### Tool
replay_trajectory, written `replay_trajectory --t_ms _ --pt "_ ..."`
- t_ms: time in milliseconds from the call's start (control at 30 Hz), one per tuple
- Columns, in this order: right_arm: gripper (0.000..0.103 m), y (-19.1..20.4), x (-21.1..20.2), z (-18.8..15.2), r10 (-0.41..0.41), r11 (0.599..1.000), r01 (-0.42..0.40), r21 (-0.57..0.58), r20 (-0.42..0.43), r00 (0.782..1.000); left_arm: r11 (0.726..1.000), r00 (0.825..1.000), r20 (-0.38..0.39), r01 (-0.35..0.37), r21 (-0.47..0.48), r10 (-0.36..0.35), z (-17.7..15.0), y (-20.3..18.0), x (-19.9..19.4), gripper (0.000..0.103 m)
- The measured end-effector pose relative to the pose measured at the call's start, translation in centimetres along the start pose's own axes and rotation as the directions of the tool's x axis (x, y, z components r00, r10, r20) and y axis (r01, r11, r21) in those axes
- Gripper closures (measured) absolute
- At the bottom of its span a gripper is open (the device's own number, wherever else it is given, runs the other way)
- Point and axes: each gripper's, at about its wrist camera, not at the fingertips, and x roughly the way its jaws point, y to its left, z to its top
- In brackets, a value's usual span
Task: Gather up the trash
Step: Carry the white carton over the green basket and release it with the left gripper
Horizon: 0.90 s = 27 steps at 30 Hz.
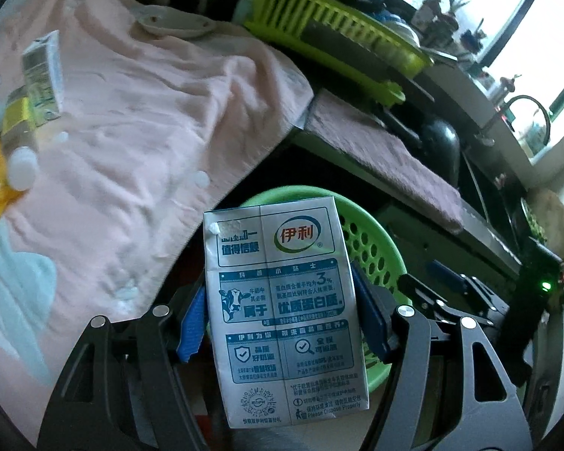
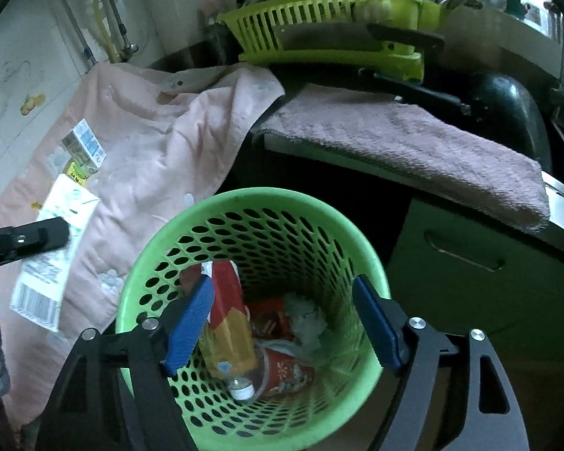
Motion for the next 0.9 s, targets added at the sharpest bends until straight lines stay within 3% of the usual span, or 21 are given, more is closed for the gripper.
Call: replay_trajectory --t_ms 733,900 --pt "0.024 -4.1 -5.7 -2.2 -0.065 0.997 0.060 0.050 0.106 0.992 0.995 0.992 -0.124 0.038 0.097 -0.026 -0.2 -6.4 7.5 0.034" --pt "0.024 -4.2 -6.0 -2.3 -0.063 0.997 0.056 0.057 0.113 0.992 0.994 0.992 -0.121 0.045 0.105 -0.032 -0.4 -6.5 7.6 0.026"
